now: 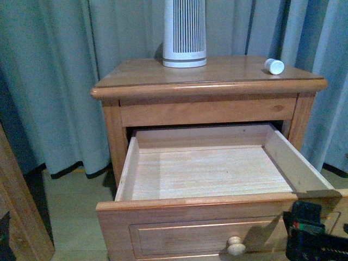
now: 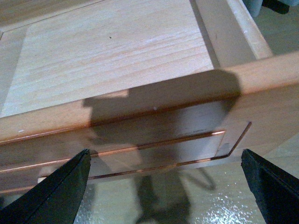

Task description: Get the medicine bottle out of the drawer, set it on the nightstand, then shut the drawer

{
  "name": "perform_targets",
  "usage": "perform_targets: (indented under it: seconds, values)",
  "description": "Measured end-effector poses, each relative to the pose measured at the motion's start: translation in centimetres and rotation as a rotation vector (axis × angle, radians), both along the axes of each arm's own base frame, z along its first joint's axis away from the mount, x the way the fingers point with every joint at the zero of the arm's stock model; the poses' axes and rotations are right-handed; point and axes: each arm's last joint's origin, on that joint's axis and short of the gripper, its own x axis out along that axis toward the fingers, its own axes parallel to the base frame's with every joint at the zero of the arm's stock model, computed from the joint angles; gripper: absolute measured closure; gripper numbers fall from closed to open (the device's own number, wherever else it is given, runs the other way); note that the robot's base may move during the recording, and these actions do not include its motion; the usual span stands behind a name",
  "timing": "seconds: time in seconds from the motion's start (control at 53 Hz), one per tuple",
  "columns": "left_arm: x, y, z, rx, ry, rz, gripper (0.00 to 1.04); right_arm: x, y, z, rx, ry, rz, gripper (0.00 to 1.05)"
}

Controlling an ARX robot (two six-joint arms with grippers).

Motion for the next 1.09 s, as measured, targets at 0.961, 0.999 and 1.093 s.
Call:
perform_targets:
  seconds: [0.961,0.999,1.093]
  values:
    - [0.0,0.0,0.0,0.0,0.0,0.0,0.07,20.9,-0.2,0.1,-0.12,-0.168,-0.02,0.07]
    - [0.0,0.0,0.0,0.0,0.0,0.0,0.07,20.8,-0.1,0.0,-0.12,-0.166,-0.019,0.07]
    - [0.0,0.0,0.0,0.0,0.0,0.0,0.07,19.8,0.0,0.5,-0.108,-0.161,-0.031,0.07]
